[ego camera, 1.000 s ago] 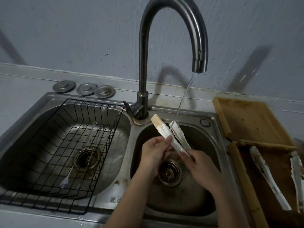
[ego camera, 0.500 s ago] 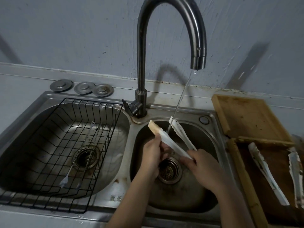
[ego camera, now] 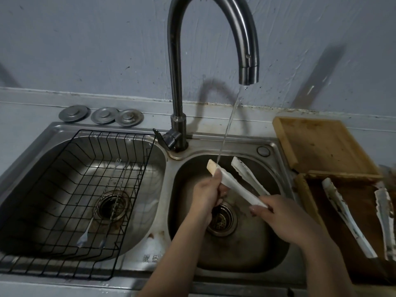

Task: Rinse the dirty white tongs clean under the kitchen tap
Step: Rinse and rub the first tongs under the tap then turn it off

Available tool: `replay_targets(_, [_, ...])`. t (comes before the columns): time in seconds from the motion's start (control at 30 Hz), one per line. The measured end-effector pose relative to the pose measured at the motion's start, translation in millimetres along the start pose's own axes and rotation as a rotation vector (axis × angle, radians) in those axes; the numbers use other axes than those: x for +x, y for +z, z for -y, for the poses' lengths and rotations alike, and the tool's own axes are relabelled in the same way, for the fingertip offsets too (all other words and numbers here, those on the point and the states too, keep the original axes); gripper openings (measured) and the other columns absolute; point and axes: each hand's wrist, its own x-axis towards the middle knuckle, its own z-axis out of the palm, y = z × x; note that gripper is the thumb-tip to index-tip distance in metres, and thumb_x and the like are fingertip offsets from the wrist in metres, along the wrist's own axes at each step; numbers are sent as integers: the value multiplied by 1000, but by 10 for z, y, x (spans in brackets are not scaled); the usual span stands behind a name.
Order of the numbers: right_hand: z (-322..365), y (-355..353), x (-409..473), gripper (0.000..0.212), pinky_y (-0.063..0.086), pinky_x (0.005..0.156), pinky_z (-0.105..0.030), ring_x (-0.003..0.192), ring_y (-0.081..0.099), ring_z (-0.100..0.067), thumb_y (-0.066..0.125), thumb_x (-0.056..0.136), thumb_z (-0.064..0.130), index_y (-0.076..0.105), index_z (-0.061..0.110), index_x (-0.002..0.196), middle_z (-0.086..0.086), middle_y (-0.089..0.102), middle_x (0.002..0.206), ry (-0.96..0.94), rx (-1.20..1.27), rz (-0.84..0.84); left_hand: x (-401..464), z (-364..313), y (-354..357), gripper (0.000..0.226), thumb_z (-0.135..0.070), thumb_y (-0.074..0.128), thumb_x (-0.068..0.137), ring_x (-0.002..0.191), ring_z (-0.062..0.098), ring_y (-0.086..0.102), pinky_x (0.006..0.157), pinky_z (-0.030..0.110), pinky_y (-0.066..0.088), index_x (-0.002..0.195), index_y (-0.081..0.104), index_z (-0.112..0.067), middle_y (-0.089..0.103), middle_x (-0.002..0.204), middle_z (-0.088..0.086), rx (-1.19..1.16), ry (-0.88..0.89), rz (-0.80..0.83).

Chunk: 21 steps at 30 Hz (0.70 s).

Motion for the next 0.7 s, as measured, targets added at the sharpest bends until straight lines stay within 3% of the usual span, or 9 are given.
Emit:
replay_targets(0.1, [6,-31,-13,24,42,60,-28,63,58,-14,46,93,41,59,28,78,0,60,69,3,50,-14,35,-116,38,44,-46,46,94,51,11,50,50,24,36,85,68,-9,65,59,2,-30,-45,-73])
replay_targets(0.2, [-7,-25,2,36,43,62,-31,66,61,-18,44,92,45,60,25,67,0,61,66,-2,79,-40,49,-250,57,47,-47,41,96,37,10,46,46,23,33,74,60,-9,57,38,-3,-37,-72,-83])
replay_targets(0.37, [-56,-76,-27,36,38,55,-22,52,50,-5,44,93,43,58,23,67,4,55,57,41,61,8,-29,-272,-23,33,-40,65,85,33,5,44,38,17,32,69,60,-11,56,42,-6,258,-37,153])
replay_targets(0.47, [-105,-129,-62,36,36,54,-21,50,48,-4,45,93,43,60,21,68,3,54,57,51,41,53,-82,-269,-43,32,-36,65,85,28,0,44,41,16,36,69,58,-9,55,35,-6,387,-12,216])
replay_targets(0.63, [-124,-141,-68,36,38,57,-24,53,49,-6,46,92,44,59,23,64,5,53,56,35,40,82,2,-306,-76,51,-50,34,97,32,5,47,34,14,36,77,59,-10,56,39,-3,401,-60,7])
replay_targets(0.7, [-115,-140,-68,37,38,58,-23,53,49,-6,46,92,44,60,22,66,4,53,57,30,33,92,59,-271,-75,49,-48,37,97,41,10,47,38,18,37,70,57,-12,55,51,0,350,-45,-83])
